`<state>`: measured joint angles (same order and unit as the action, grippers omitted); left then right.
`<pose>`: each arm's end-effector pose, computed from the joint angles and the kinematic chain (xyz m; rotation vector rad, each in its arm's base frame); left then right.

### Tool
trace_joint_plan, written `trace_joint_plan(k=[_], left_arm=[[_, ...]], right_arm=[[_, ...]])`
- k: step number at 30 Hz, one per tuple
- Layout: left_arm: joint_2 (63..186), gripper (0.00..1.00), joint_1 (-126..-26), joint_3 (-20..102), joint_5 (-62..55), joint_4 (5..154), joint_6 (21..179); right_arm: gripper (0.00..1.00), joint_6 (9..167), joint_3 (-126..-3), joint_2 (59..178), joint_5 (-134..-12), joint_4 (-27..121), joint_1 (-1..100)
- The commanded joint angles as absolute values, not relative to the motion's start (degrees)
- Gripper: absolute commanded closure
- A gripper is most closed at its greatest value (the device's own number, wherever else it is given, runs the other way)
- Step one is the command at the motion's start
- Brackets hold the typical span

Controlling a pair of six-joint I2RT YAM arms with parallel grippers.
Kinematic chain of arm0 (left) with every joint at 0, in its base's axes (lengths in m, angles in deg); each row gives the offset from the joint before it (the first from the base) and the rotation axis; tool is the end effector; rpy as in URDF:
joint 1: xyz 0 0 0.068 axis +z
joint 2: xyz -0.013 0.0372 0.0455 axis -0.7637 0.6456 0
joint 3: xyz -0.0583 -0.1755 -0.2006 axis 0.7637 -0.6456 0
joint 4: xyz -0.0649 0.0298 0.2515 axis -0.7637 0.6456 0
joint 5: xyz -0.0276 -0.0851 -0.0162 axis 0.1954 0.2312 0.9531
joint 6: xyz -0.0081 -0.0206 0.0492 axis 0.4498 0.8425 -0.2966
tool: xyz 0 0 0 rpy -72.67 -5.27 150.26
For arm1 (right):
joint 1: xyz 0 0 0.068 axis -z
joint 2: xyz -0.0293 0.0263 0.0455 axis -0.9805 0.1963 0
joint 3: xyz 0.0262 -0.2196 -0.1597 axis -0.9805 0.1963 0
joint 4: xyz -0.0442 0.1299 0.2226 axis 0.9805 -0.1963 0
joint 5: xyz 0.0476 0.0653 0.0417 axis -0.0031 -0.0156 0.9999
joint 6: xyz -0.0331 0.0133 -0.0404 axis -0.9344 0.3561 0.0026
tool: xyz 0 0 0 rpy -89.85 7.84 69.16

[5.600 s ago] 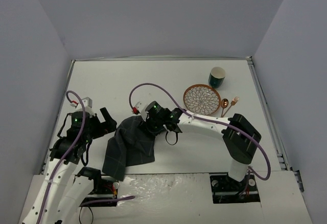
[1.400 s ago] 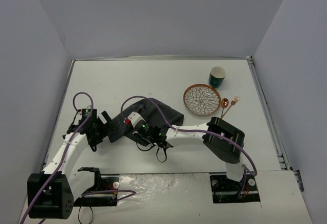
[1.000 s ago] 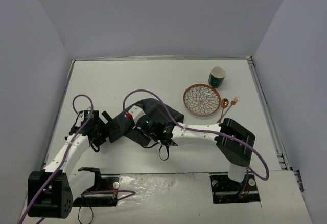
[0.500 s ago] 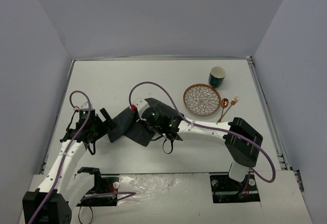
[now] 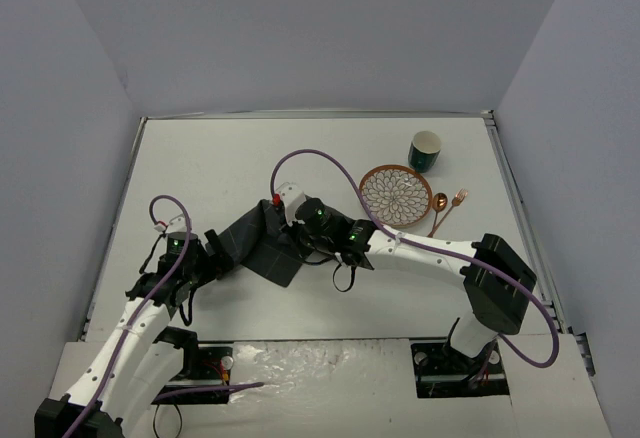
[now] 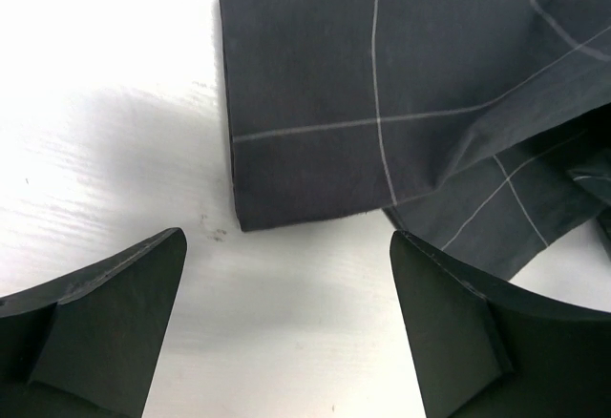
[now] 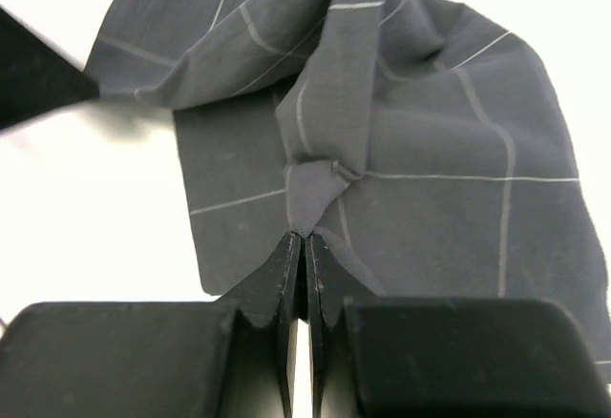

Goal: Set the dinner table for one person

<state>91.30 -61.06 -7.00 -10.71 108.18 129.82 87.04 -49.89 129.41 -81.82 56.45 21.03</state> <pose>0.1506 -0.0304 0.1960 -0.6199 2.3081 -0.4672 0.1997 0.3139 0.2598 -0.8709 1.8277 0.6952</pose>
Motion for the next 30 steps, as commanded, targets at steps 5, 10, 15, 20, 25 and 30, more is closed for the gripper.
trace_joint_plan(k=[5,10,15,20,25,30], left_arm=[[97.2,0.19,-64.7,-9.5,-14.4,94.0,124.6],[99.2,0.24,-66.7,-8.5,-14.9,92.4,123.3],[100.8,0.28,-67.2,-7.8,-16.9,92.9,123.1],[105.1,0.28,-69.3,-6.2,-19.0,93.2,122.5],[110.4,0.29,-73.0,-2.7,-22.6,94.3,121.3],[112.3,0.33,-74.5,-1.4,-24.7,95.3,121.0]], right_arm=[[1.0,87.4,-48.8,123.6,-75.6,60.7,24.7],[1.0,87.1,-48.9,122.7,-75.0,60.6,25.7],[1.0,87.4,-48.8,122.5,-74.2,60.6,26.2],[1.0,87.7,-48.3,122.3,-73.3,60.9,26.5],[1.0,88.0,-47.6,121.8,-72.7,61.5,27.1],[1.0,88.4,-46.9,121.3,-72.1,61.8,27.7]])
